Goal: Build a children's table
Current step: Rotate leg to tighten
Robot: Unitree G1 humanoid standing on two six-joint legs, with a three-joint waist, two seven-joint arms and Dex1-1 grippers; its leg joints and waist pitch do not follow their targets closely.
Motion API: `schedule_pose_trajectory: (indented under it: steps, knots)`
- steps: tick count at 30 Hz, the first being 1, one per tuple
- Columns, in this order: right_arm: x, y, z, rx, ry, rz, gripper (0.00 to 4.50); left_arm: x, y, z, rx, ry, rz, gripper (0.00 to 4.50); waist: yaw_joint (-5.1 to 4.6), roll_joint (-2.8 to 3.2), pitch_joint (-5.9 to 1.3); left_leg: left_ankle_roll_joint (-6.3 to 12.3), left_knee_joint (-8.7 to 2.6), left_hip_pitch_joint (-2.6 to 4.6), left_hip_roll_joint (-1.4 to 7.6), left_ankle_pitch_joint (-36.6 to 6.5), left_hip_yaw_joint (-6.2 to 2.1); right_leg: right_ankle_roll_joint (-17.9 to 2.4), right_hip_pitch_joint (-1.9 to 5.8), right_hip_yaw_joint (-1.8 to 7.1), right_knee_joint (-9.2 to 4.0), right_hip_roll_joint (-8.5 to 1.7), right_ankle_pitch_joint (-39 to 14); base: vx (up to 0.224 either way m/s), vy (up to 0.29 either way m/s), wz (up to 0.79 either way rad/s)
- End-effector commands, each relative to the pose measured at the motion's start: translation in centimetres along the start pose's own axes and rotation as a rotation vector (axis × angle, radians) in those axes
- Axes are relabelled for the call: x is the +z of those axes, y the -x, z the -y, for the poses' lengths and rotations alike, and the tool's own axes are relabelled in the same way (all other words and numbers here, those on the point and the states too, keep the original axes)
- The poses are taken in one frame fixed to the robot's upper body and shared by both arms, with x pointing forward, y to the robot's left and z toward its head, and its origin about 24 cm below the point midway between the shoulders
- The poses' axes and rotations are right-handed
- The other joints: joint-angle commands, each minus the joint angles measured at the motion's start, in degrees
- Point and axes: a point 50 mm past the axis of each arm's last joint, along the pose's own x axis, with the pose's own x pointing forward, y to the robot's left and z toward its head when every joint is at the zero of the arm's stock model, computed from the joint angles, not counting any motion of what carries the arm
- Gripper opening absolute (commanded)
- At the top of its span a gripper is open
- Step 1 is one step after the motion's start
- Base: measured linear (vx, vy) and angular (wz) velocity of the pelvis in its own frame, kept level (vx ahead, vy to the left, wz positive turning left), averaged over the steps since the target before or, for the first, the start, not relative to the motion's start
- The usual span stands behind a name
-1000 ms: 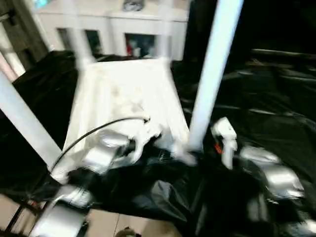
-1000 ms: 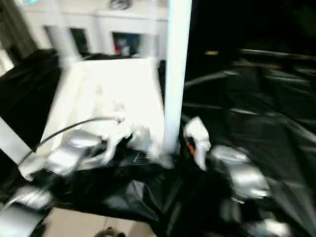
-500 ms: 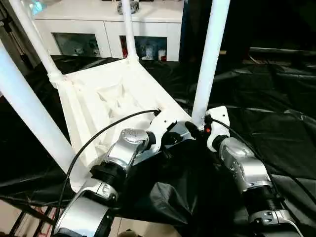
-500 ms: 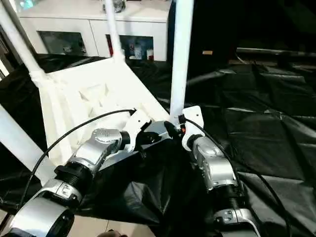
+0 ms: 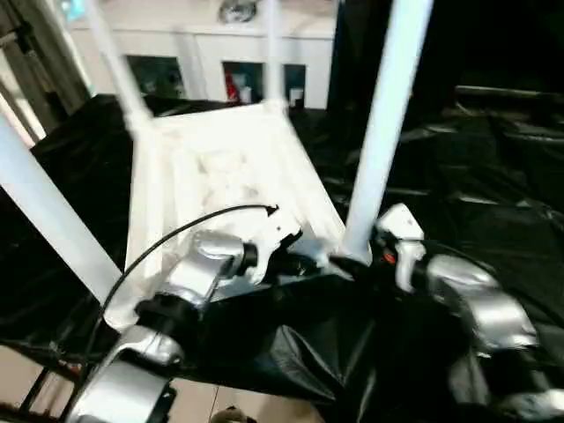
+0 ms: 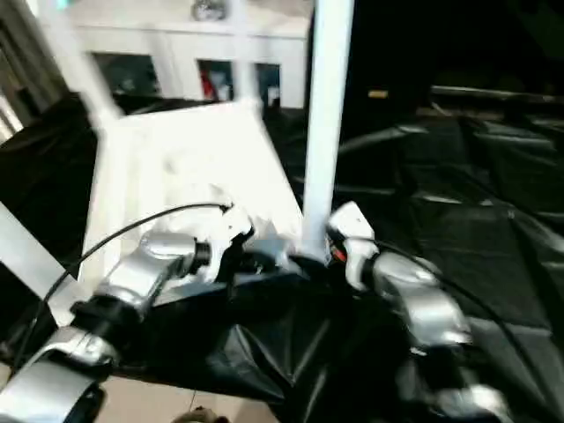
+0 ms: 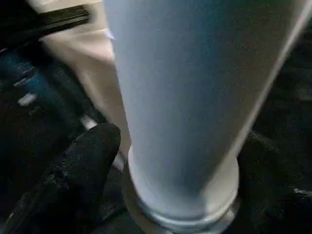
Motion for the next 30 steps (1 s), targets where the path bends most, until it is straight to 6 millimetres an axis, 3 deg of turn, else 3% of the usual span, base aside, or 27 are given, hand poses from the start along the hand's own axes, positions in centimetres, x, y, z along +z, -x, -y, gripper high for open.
schedule_pose_trajectory:
  steps: [1, 5, 13, 22, 28, 30]
  knots:
    - [-0.6, -0.1, -1.1, 0.126, -0.021, -0.036, 3.79, 2.8, -0.4, 1.2, -0.152, -0.095, 0.122, 0.00, -0.11, -1.27, -3.08, 4.84, -4.00, 0.87, 3.45, -10.68, -0.94, -12.07, 2.33, 2.18, -4.18, -3.96, -9.73, 0.000, 0.000, 0.00]
    - [-0.4, 1.1, -1.3, 0.205, -0.013, -0.057, 3.79, 2.1, 0.7, 1.4, -0.212, -0.091, 0.079, 0.00, 0.34, -1.31, -3.13, 5.13, -3.90, 0.90, 3.59, -9.98, -0.94, -12.87, 2.32, 2.15, -3.91, -3.97, -8.24, 0.000, 0.000, 0.00]
    - [-0.4, 1.4, -1.5, 0.253, -0.013, -0.063, 3.79, 1.7, 1.8, 1.5, -0.248, -0.079, 0.060, 0.00, 0.38, -1.59, -3.01, 4.21, -3.95, 0.96, 3.54, -10.47, -0.93, -13.80, 2.32, 2.12, -3.85, -4.01, -8.18, 0.000, 0.000, 0.00]
    - [-0.6, 1.2, -1.9, 0.281, -0.045, -0.047, 2.96, 1.6, 1.8, 1.7, -0.258, -0.076, 0.053, 0.00, 0.54, -1.75, -3.07, 4.53, -3.77, 0.93, 3.50, -9.15, -0.90, -13.95, 2.37, 2.06, -3.65, -4.00, -7.49, 0.000, 0.000, 0.00]
    - [-1.2, 0.6, -2.5, 0.276, -0.048, -0.055, 2.70, 1.8, 0.9, 1.3, -0.173, -0.076, 0.068, 0.00, 0.74, -1.76, -3.09, 4.60, -3.70, 0.94, 3.48, -8.94, -0.91, -13.97, 2.41, 2.06, -3.64, -4.03, -7.13, 0.000, 0.000, 0.00]
    - [-1.4, -0.1, -2.2, 0.198, -0.041, -0.051, 2.66, 2.0, 0.3, 1.0, -0.118, -0.079, 0.083, 0.00, 0.86, -1.67, -3.09, 4.50, -3.68, 0.91, 3.45, -9.08, -0.93, -13.78, 2.37, 2.09, -3.71, -4.09, -7.64, 0.000, 0.000, 0.00]
